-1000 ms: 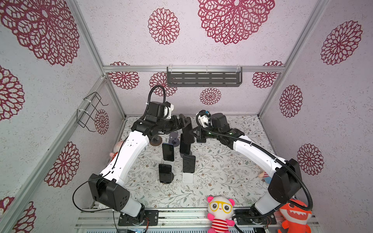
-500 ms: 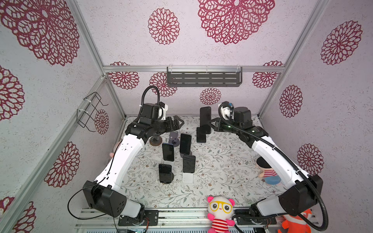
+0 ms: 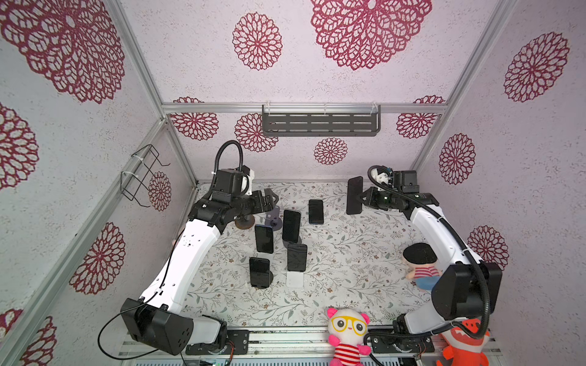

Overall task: Remove the phone from the phone stand
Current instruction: 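Lower the black phone beside the blue phone while the left arm withdraws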

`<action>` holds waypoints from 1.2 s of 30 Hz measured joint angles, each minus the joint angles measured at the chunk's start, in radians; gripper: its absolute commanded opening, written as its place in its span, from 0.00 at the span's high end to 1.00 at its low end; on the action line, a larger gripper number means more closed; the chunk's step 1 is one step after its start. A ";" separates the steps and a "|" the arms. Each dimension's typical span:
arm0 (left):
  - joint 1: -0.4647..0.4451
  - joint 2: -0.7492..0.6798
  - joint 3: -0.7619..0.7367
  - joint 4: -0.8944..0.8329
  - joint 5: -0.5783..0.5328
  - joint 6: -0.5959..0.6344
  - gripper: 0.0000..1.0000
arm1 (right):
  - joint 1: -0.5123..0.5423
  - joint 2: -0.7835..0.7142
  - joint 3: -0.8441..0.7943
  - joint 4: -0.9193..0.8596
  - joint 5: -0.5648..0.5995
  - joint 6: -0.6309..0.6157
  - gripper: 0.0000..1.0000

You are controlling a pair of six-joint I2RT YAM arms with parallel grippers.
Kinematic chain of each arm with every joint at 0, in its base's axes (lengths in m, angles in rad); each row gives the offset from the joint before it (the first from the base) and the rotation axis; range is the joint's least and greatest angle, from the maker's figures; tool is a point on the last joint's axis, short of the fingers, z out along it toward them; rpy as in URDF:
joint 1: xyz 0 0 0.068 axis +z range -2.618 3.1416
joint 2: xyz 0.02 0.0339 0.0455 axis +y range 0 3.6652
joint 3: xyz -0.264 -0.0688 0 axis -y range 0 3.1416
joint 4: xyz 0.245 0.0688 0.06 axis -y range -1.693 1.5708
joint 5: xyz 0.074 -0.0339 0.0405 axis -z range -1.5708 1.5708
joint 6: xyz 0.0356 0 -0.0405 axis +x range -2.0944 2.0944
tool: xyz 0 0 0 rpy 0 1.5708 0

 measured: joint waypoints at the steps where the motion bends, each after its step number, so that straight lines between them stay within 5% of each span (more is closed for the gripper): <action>1: 0.000 -0.008 -0.004 -0.015 -0.014 0.008 0.03 | -0.014 0.029 0.003 -0.001 -0.011 -0.008 1.00; 22: 0.003 -0.125 -0.108 -0.147 -0.151 0.082 0.03 | 0.011 0.505 0.117 0.171 -0.165 0.027 1.00; 36: 0.003 -0.150 -0.146 -0.134 -0.151 0.062 0.03 | 0.058 0.622 0.155 0.290 -0.210 0.119 1.00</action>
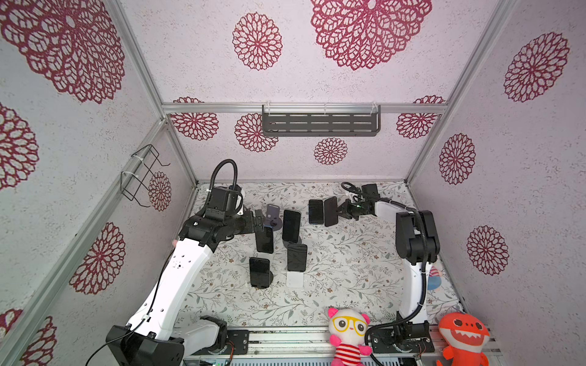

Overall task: Remove the phone from the phone stand
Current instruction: 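Lower the black phone beside the blue phone while the left arm withdraws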

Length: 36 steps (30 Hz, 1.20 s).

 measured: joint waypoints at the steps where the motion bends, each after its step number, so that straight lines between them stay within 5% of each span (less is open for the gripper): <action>1: 0.000 0.000 0.000 0.002 0.000 -0.001 0.03 | 0.000 0.002 0.000 0.009 0.000 0.008 1.00; 11: 0.000 0.000 -0.010 0.010 0.000 -0.002 0.02 | -0.002 0.041 0.036 0.037 -0.014 0.034 1.00; 19: 0.000 0.000 -0.018 0.015 0.000 -0.003 0.03 | -0.001 0.046 0.042 0.031 0.008 0.030 0.77; 36: 0.000 0.000 -0.018 0.024 -0.003 -0.005 0.03 | -0.002 0.060 0.042 0.009 0.070 0.023 0.59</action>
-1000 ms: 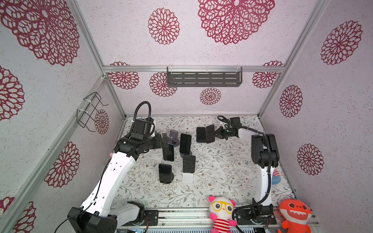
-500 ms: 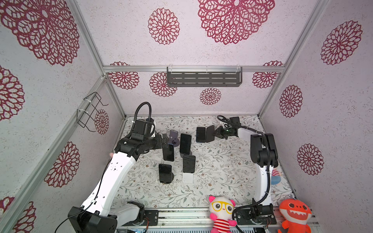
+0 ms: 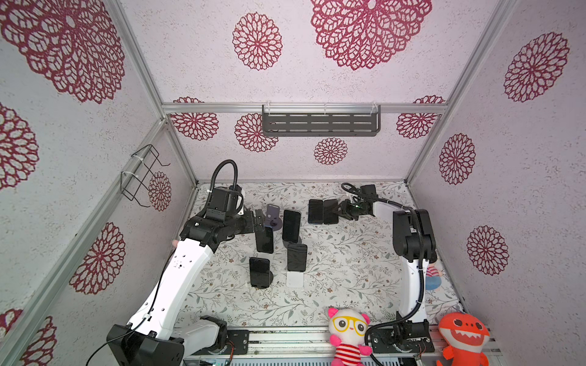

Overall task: Remove the phone from the phone stand
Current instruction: 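Lower the black phone beside the blue phone while the left arm withdraws, then open the right gripper and raise it from the placed phone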

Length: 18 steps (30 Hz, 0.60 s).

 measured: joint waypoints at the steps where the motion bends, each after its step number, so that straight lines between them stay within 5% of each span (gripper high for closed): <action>1: 0.000 0.000 0.000 -0.001 -0.002 0.000 0.03 | 0.000 0.000 0.000 -0.002 0.002 0.000 0.57; 7: 0.000 0.000 0.000 -0.007 -0.015 0.000 0.03 | 0.000 0.000 0.004 -0.008 0.011 -0.018 0.41; 18: 0.000 0.000 -0.033 0.002 -0.018 0.001 0.03 | 0.000 0.000 0.014 -0.015 0.018 -0.032 0.34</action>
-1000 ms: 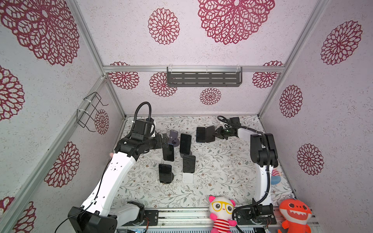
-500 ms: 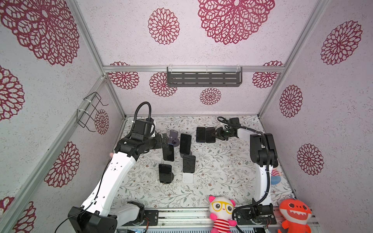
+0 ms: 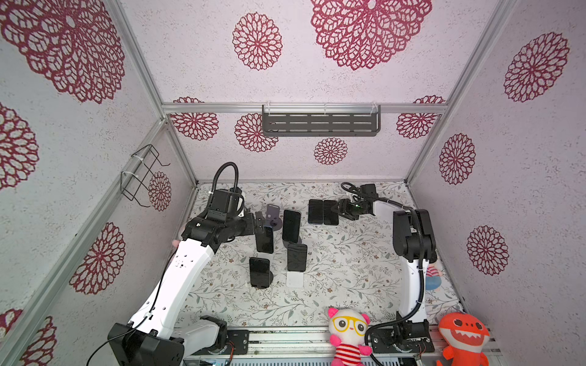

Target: Remove the phone from the phone stand

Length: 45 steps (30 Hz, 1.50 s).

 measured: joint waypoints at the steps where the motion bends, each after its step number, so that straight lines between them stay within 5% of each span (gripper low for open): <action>1: 0.000 0.000 -0.003 0.000 0.000 0.000 0.03 | 0.000 -0.001 0.000 -0.002 0.001 -0.003 0.33; 19: -0.062 0.050 -0.018 0.056 -0.026 0.022 0.03 | 0.000 -0.249 -0.085 -0.072 0.090 -0.072 0.18; 34: -0.232 0.356 0.184 0.190 -0.116 0.032 0.03 | -0.002 -0.518 -0.360 -0.071 0.105 -0.070 0.17; 45: -0.281 0.523 0.284 0.209 -0.165 0.078 0.03 | -0.021 -0.557 -0.418 -0.056 0.101 -0.071 0.18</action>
